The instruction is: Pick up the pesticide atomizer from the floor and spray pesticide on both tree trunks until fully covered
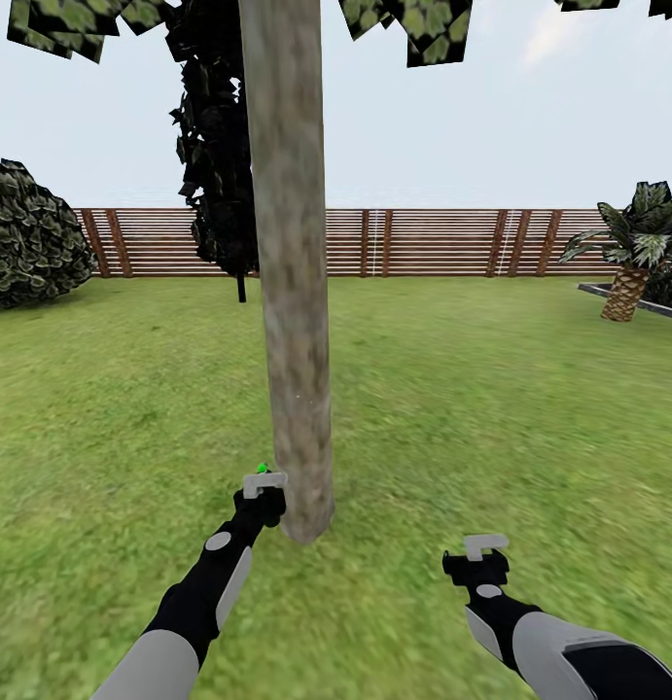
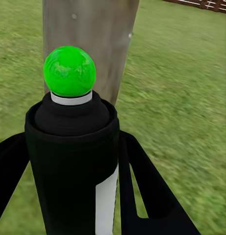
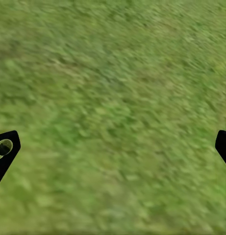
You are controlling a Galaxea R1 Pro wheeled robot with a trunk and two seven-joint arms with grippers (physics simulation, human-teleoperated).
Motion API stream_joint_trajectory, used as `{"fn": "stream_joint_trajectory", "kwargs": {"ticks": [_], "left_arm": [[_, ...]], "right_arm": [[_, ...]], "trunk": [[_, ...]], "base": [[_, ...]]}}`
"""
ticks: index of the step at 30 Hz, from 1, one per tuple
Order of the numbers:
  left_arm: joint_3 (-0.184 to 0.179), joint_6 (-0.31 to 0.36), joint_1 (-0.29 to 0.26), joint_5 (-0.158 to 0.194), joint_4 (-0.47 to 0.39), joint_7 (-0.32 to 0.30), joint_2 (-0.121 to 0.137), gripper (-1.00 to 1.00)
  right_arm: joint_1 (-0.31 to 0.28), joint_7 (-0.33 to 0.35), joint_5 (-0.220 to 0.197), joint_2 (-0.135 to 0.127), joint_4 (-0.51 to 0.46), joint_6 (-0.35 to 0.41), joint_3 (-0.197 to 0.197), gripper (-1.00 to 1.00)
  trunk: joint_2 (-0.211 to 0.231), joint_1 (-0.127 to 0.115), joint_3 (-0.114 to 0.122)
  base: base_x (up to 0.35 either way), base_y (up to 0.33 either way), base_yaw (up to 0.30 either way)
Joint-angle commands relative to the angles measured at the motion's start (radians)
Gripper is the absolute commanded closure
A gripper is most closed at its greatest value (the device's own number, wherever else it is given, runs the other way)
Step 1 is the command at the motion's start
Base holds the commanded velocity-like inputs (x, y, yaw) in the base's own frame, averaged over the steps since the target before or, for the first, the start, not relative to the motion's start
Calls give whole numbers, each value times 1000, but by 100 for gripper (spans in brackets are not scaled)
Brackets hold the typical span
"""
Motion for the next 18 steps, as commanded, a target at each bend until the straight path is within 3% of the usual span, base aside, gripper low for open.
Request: {"fn": "stream_joint_trajectory", "kwargs": {"ticks": [1, 7, 11, 13, 16, 18], "left_arm": [[2, -2, -1, 3, 1, -5, 0, 100], [-13, -2, -1, 3, 16, -7, -1, 100], [-39, 4, -1, 3, 23, -8, 0, 100], [-43, 11, -1, 3, 23, -9, 1, 100], [-47, 107, -1, 6, 0, -9, 2, 100], [-47, 229, -1, 6, -81, -8, 4, 100]], "right_arm": [[-1, -6, 6, 0, 4, -4, 6, -100], [21, -5, 6, -5, 4, 0, 5, -100], [183, -5, 4, -7, 4, -2, 5, -100], [237, -5, 1, -8, 4, -3, 4, -100], [292, -5, 0, -9, 4, -3, 4, -100], [306, -5, 0, -9, 4, -2, 4, -100]], "trunk": [[-1, 0, -1], [-1, 0, -1], [-1, 0, -1], [-1, 0, -1], [-1, 0, -1], [-1, 0, -1]], "base": [[3, 0, 0], [1, 0, 0], [0, 0, 0], [0, 0, 0], [0, 0, 0], [0, 0, 0]]}}
